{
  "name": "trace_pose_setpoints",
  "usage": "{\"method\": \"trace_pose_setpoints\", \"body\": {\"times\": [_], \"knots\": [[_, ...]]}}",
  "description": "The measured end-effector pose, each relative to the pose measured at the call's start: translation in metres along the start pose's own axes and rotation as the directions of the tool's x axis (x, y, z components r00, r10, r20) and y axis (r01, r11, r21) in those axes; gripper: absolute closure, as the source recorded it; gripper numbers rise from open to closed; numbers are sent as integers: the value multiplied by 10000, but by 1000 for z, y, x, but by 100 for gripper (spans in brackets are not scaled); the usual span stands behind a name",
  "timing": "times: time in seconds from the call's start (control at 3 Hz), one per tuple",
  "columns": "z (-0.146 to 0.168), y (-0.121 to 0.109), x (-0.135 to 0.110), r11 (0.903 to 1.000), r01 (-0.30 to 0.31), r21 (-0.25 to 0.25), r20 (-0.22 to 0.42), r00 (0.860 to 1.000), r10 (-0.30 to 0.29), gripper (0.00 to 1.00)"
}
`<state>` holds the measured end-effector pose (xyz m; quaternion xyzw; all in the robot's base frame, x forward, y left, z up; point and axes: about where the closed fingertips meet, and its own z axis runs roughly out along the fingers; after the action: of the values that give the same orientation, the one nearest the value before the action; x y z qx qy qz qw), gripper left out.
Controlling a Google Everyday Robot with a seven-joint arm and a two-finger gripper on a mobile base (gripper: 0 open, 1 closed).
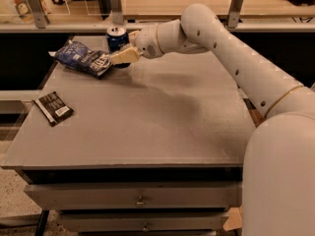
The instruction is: Move pepsi can near blue chip bag
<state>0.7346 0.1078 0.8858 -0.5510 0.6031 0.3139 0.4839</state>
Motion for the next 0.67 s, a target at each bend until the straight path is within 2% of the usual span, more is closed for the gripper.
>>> {"method": "trace_pose_setpoints", "body": {"times": [0.33,0.67], "knots": [[4,-1,12,9993,-384,28,-197,9991,385,0],[7,-1,22,9976,-696,-34,-261,9972,695,0]]}}
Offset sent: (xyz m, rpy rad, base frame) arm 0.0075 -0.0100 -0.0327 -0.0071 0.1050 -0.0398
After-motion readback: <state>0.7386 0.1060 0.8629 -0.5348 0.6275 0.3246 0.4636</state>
